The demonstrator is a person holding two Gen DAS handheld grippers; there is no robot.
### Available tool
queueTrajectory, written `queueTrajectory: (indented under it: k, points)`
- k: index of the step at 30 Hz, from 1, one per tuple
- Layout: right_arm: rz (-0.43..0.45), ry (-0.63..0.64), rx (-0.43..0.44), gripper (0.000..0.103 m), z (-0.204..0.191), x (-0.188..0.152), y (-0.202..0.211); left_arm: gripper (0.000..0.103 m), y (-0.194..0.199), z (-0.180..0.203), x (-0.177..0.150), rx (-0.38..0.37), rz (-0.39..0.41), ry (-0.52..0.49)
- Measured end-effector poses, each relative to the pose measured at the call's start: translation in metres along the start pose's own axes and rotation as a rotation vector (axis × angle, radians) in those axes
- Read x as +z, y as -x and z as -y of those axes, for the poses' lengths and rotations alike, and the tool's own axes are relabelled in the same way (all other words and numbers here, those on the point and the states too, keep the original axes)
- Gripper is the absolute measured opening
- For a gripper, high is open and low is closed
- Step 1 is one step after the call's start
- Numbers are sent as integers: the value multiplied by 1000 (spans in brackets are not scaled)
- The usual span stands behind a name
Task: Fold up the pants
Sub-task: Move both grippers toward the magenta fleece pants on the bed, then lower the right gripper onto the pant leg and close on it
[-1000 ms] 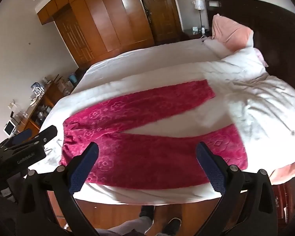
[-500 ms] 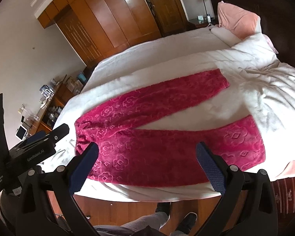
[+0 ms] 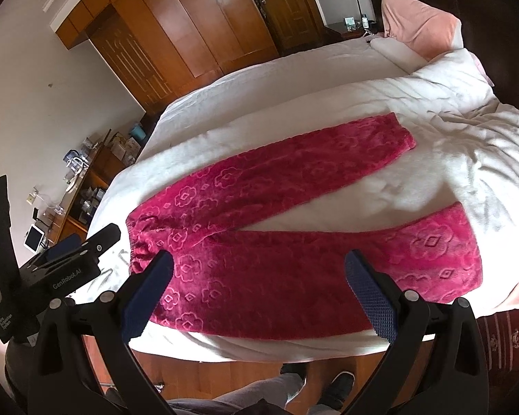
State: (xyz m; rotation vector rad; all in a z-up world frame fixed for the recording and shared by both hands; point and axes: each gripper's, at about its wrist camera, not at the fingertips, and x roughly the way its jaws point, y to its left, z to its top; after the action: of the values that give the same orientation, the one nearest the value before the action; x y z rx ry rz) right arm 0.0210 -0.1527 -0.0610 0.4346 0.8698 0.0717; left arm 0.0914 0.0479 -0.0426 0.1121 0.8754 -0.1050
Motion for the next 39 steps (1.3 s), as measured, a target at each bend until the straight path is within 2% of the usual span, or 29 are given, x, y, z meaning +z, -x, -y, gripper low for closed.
queueTrajectory:
  k: [20,32,39]
  points:
    - [-43,-60,-18,100,-28,37,-66,97,-55,-49,40,6,-49,-5]
    - [-94,-103,-121,100,-26,35,-109,97,-96,-86,41,4,-111,18]
    - [-95,-157,-192,100,-6,34,-115,97,-134,-110,35,20,-178,45]
